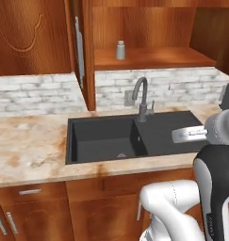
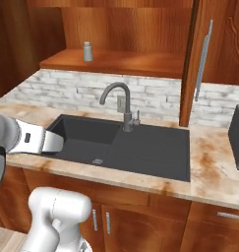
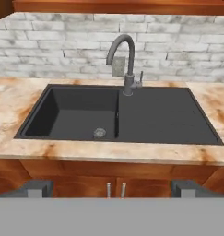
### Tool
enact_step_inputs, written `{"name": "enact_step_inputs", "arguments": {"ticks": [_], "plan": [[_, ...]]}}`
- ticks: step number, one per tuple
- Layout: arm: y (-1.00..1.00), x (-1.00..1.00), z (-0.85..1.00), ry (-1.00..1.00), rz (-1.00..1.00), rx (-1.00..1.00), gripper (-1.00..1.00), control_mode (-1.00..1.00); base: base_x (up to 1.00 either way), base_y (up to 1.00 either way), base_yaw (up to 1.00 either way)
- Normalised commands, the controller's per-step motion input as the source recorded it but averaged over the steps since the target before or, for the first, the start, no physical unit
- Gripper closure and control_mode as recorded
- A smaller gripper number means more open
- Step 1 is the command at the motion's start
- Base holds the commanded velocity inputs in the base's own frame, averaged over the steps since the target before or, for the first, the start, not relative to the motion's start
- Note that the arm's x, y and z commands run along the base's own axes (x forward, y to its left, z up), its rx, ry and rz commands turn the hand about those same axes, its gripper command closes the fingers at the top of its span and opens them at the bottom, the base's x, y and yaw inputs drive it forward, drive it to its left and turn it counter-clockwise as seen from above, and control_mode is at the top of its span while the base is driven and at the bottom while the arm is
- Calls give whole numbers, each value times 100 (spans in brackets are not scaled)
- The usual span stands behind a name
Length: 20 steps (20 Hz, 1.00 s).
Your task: Move the shaker and mayonnaise from the cabinet to the dining counter.
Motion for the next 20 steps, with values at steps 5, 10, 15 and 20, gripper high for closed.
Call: {"name": "enact_step_inputs", "arguments": {"ticks": [5,10,15,20], "plan": [[0,0,0,0,0,0,-100,100,60,0,0],[0,0,0,0,0,0,-100,100,46,0,-1],[0,0,0,0,0,0,-100,100,42,0,-1],[0,0,0,0,0,0,-100,100,39,4,-4]]}}
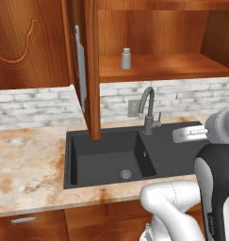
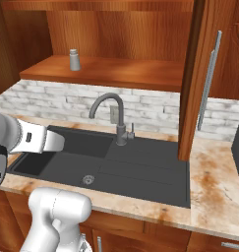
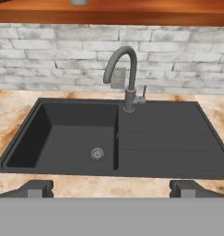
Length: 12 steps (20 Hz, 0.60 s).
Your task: Move the shaker and mayonnaise from the cabinet to the dining counter.
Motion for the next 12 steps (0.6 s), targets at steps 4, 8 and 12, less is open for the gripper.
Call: {"name": "enact_step_inputs", "arguments": {"ticks": [4,8,12], "plan": [[0,0,0,0,0,0,-100,100,21,0,-1],[0,0,0,0,0,0,-100,100,0,0,0],[1,4,16,0,6,0,-100,-100,0,0,0]]}}
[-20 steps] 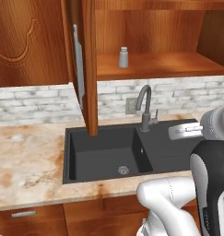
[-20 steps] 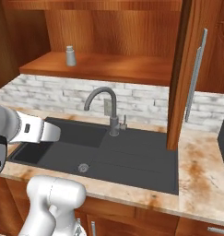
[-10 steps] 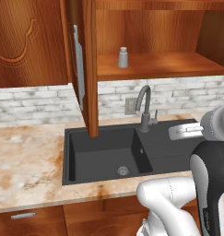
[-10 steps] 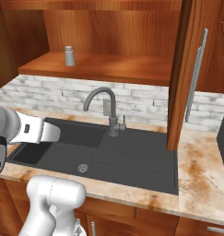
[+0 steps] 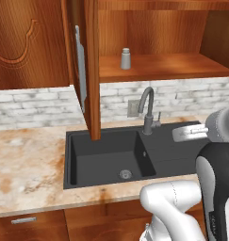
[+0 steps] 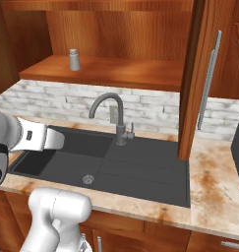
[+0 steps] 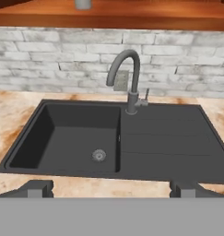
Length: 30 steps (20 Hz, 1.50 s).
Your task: Move the shaker and mayonnaise from the cabinet to the dining counter.
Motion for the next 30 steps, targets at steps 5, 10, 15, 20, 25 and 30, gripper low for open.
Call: {"name": "enact_step_inputs", "arguments": {"ticks": [5,10,15,20,25,30], "plan": [[0,0,52,-1,10,0,-100,-100,0,0,0],[2,0,50,0,6,-2,-100,-100,0,0,0],[15,15,23,-3,7,0,-100,-100,0,0,0],[11,22,5,-9,10,0,-100,-100,0,0,0],[11,24,4,-10,8,7,-100,-100,0,0,0],[6,30,14,-1,1,9,-100,-100,0,0,0]]}}
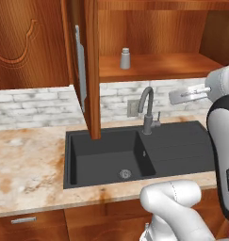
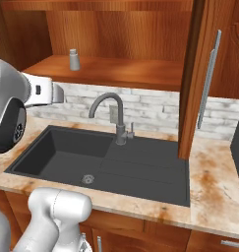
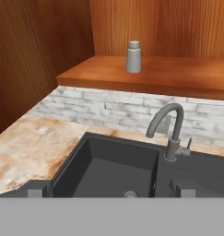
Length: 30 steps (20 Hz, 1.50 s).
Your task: Move the shaker and mayonnaise from the cabinet to the dining counter.
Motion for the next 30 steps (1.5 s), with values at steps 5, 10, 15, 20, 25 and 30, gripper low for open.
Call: {"name": "enact_step_inputs", "arguments": {"ticks": [5,10,15,20,25,30], "plan": [[6,43,6,0,0,3,-100,-100,0,0,0],[11,44,0,0,0,0,-100,-100,0,0,0],[1,37,4,0,0,4,-100,-100,0,0,0],[1,38,12,0,0,5,-100,-100,0,0,0],[17,41,0,0,0,0,-100,-100,0,0,0],[12,47,0,0,0,0,-100,-100,0,0,0]]}}
